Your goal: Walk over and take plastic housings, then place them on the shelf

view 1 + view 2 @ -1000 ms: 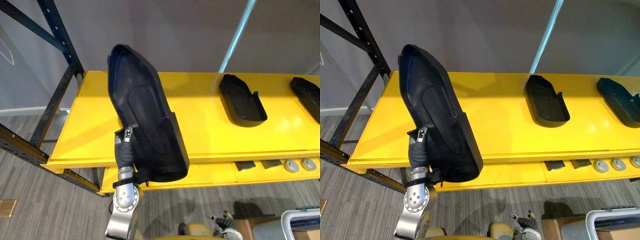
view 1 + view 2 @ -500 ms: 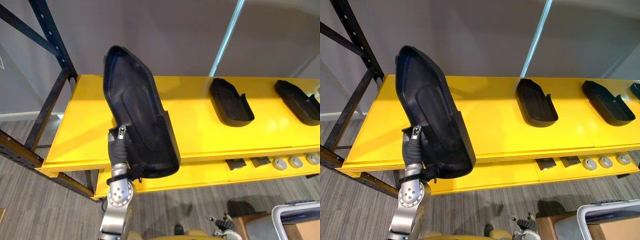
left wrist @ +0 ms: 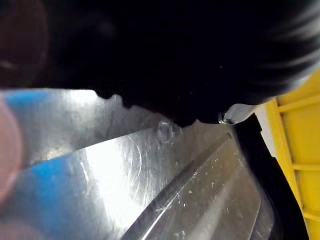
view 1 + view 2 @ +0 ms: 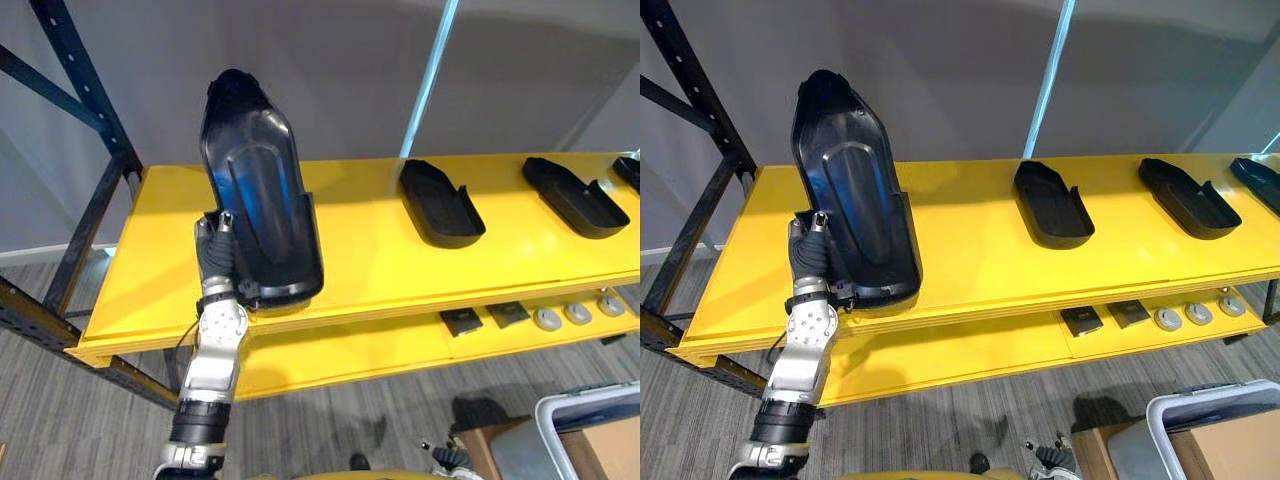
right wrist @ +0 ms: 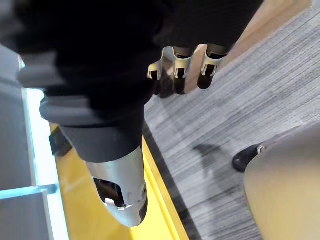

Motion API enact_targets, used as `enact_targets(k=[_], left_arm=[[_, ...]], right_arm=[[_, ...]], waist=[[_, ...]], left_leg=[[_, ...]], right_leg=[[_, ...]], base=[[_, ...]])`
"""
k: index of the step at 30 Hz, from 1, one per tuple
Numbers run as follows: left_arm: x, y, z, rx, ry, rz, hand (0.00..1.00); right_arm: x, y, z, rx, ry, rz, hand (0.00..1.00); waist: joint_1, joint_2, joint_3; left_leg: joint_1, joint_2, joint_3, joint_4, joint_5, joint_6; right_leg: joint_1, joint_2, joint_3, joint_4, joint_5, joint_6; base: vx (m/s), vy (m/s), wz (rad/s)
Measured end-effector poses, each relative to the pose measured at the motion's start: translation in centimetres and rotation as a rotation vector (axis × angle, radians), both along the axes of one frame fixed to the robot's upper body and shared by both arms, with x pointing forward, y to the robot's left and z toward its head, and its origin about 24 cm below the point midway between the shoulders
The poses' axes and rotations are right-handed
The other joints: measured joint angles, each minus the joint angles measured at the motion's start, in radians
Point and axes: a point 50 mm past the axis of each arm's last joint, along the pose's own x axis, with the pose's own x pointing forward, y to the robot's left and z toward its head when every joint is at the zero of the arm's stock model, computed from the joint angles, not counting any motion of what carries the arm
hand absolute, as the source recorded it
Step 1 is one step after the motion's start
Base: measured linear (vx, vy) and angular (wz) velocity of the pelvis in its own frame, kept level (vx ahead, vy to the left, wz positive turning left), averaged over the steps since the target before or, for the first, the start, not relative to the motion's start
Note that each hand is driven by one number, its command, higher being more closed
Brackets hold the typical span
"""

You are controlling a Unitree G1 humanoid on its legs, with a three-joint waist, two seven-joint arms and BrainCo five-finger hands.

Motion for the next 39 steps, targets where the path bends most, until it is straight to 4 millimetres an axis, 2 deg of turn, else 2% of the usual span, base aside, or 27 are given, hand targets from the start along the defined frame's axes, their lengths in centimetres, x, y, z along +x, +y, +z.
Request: enact_targets(k=[4, 9, 12, 13, 18, 31, 36, 39], left_arm=[[1.4, 0.9, -0.1, 0.015, 0.044, 0.033, 1.0], [2.4, 2.5, -1.6, 0.034, 0.151, 0.083, 1.0], [2.2, 4.1, -2.9, -0.011, 0.217, 0.141, 1.0], [2.4, 4.3, -2.9, -0.026, 0.22, 0.151, 0.0], [3.2, 4.7, -2.7, -0.056, 0.235, 0.169, 0.0], [3.5, 5.2, -1.9, -0.108, 0.191, 0.248, 0.0], [3.6, 4.4, 0.5, -0.121, 0.07, 0.253, 0.0], [3.4, 3.4, 2.9, -0.14, -0.05, 0.24, 0.0]], right_arm=[[0.1, 0.0, 0.0, 0.007, -0.005, 0.009, 0.0], [0.3, 0.1, 0.0, 0.007, -0.01, 0.012, 0.0], [0.5, 0.1, 0.1, 0.007, -0.019, 0.013, 0.0], [0.5, 0.1, 0.1, 0.006, -0.02, 0.012, 0.0], [0.5, 0.0, 0.1, 0.004, -0.02, 0.009, 0.0], [0.5, 0.0, 0.0, 0.003, -0.021, 0.008, 0.0], [0.8, 0.1, 0.1, 0.003, -0.03, 0.01, 0.0], [0.9, 0.1, 0.2, 0.003, -0.035, 0.011, 0.0]], waist=[[-0.001, -0.001, 0.001], [-0.004, -0.007, 0.013], [-0.013, -0.007, 0.015], [-0.011, -0.007, 0.017], [-0.003, -0.005, 0.022], [-0.006, 0.0, 0.032], [-0.003, -0.008, 0.058], [0.001, -0.012, 0.071]], left_leg=[[-0.016, 0.0, 0.007, 0.001, 0.0, 0.0], [-0.015, 0.0, 0.015, -0.002, 0.0, 0.0], [-0.014, -0.002, 0.019, -0.002, 0.0, 0.0], [-0.014, -0.002, 0.019, -0.002, 0.0, 0.0], [-0.019, -0.005, 0.019, -0.006, 0.004, -0.001], [-0.013, -0.01, 0.021, -0.03, 0.014, -0.005], [-0.014, -0.011, 0.013, -0.024, 0.013, -0.005], [-0.016, -0.011, 0.008, -0.02, 0.012, -0.004]], right_leg=[[-0.019, 0.001, 0.007, 0.0, 0.004, 0.001], [-0.026, 0.001, 0.009, 0.0, 0.01, 0.001], [-0.029, -0.001, 0.01, -0.001, 0.012, 0.001], [-0.029, -0.001, 0.008, -0.001, 0.013, 0.001], [-0.027, -0.005, 0.007, -0.025, 0.029, -0.002], [-0.022, -0.007, 0.007, -0.042, 0.035, -0.001], [-0.015, -0.009, 0.008, -0.042, 0.036, -0.001], [-0.012, -0.01, 0.007, -0.042, 0.035, -0.001]], base=[[0.0, -0.005, -0.09], [-0.01, -0.003, -0.06], [-0.02, 0.0, -0.04], [-0.03, -0.001, 0.01], [-0.01, -0.001, 0.0], [0.0, -0.001, -0.01], [-0.02, 0.0, 0.05], [-0.02, -0.004, 0.04]])
